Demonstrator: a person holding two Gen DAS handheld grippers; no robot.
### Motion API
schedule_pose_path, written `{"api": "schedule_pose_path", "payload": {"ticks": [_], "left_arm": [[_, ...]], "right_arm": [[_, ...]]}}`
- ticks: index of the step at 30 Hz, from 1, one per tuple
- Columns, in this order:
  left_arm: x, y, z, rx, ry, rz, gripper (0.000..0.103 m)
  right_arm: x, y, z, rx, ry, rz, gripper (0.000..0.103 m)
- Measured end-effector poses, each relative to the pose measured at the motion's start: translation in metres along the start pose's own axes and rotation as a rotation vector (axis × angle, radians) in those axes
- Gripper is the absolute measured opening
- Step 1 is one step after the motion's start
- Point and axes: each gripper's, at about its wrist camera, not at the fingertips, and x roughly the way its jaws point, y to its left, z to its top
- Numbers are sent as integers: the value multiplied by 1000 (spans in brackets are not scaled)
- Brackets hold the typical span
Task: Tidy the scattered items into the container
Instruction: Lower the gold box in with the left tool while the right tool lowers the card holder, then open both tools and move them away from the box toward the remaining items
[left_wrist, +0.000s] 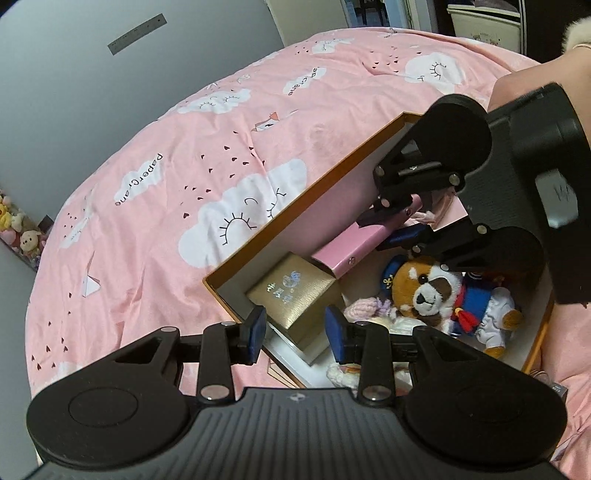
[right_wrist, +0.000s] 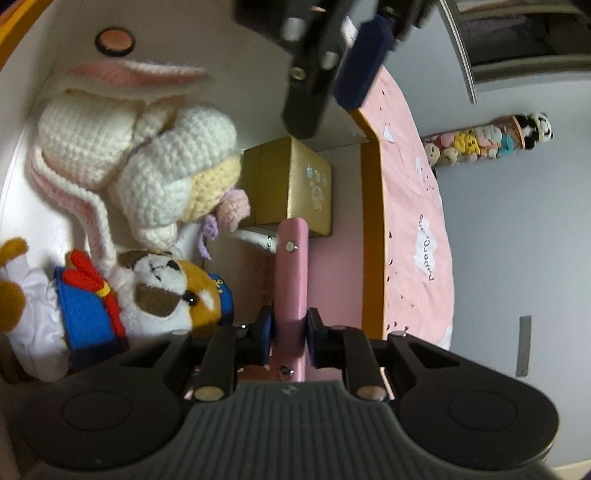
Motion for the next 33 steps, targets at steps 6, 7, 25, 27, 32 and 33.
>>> {"api": "schedule_pose_path", "payload": {"ticks": [6,7,25,27,32,33], "left_arm": [[-3,1,-1,-47,-6,-13,41],[-4,2,-2,-55,-7,-14,41],[-58,-8,-13,-159,-92,-11,41],[-69,-12,-14,-163,-108,-12,41],[-96,-25,-20,-164,-149,-31,41],[-102,-29,-22,-166,-156,-38,41]], "right_arm": [[-10,-15,-2,88,-5,58,35],[-11,-17,-3,102,-3,66,35],[-20,-35,-5,413,54,146,34],[-30,-37,-7,456,40,149,34],[-82,-30,-19,573,-19,105,34],[-90,-32,-21,600,-36,96,34]]}}
